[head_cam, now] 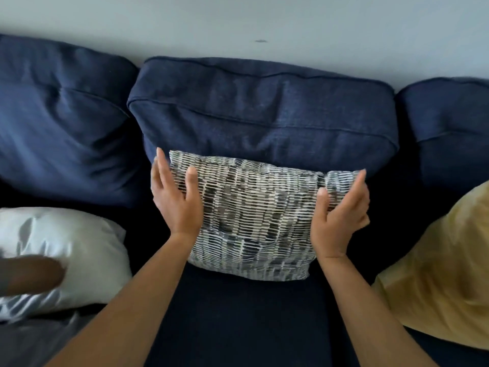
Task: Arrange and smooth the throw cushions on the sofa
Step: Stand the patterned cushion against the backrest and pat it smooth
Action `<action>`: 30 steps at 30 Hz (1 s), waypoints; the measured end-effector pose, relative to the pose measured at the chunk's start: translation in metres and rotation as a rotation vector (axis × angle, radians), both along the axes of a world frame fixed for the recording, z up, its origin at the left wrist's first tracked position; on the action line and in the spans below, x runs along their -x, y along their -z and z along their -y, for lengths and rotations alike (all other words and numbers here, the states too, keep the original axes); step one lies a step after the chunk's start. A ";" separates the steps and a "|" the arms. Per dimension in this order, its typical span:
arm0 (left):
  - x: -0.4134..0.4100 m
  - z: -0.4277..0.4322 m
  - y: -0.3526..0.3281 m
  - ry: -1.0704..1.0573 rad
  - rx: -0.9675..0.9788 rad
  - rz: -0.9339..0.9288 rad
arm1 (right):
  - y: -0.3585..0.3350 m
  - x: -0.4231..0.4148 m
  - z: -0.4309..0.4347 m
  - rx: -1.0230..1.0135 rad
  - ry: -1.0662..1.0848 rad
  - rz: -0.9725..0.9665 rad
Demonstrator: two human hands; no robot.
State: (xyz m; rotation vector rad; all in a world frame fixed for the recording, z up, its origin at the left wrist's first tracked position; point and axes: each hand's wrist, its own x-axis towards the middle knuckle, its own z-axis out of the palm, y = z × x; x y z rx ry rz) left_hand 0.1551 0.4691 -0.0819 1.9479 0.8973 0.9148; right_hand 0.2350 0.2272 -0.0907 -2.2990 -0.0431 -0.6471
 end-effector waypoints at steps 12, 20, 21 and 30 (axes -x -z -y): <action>-0.011 0.018 0.057 0.474 -0.759 -0.459 | 0.048 -0.003 -0.032 0.714 -0.441 0.063; -0.025 -0.002 0.056 0.384 -0.680 -0.541 | 0.029 0.011 -0.040 0.514 -0.246 0.079; -0.024 -0.001 0.055 0.380 -0.676 -0.542 | 0.030 0.022 -0.054 0.558 -0.362 0.123; -0.022 -0.013 0.053 0.340 -0.681 -0.596 | 0.045 -0.031 -0.008 0.670 -0.195 0.023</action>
